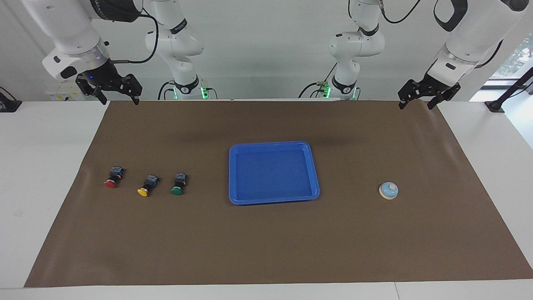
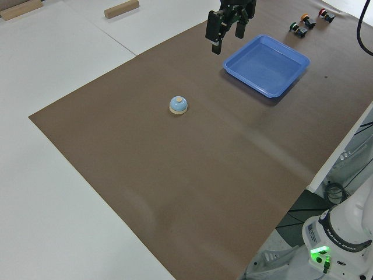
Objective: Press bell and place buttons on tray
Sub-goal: 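Move the left gripper down onto the white bell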
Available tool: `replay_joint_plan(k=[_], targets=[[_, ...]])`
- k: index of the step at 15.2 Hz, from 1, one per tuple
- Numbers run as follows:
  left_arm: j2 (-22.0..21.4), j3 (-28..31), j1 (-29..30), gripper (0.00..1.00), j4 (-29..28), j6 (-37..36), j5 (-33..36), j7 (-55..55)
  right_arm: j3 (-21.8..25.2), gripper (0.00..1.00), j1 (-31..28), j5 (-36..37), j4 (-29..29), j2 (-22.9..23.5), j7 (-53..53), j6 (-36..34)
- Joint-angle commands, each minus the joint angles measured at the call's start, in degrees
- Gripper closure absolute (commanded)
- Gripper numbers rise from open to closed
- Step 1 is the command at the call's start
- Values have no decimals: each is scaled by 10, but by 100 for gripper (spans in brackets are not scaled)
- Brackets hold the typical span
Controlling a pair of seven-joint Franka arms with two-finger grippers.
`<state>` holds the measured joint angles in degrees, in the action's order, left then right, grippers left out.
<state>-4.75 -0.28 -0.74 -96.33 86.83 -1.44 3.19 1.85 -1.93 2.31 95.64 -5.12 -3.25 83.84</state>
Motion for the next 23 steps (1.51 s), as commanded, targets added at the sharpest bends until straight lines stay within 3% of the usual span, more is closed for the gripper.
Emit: replay_joint_plan(k=[1,7,11,14,19,23], targets=[[-7,2,-2,0,-3,-5,-1,7,-4,0,-6,4,-4,1,-16,-3],[-10,2,1,0,-10,10,-1,4,-4,0,-6,4,-4,1,-16,-3],[-13,6,17,100,-54,92,-2,7,-4,0,-6,4,-4,1,-16,-3],[24,6,23,100,-73,171,-5,0,-4,0,-6,4,-4,1,-15,-3],[138,6,9,100,-55,272,-5,-10,-4,0,-6,4,-4,1,-15,-3],[182,6,0,100,-57,327,-5,-30,-4,0,-6,4,-4,1,-15,-3]])
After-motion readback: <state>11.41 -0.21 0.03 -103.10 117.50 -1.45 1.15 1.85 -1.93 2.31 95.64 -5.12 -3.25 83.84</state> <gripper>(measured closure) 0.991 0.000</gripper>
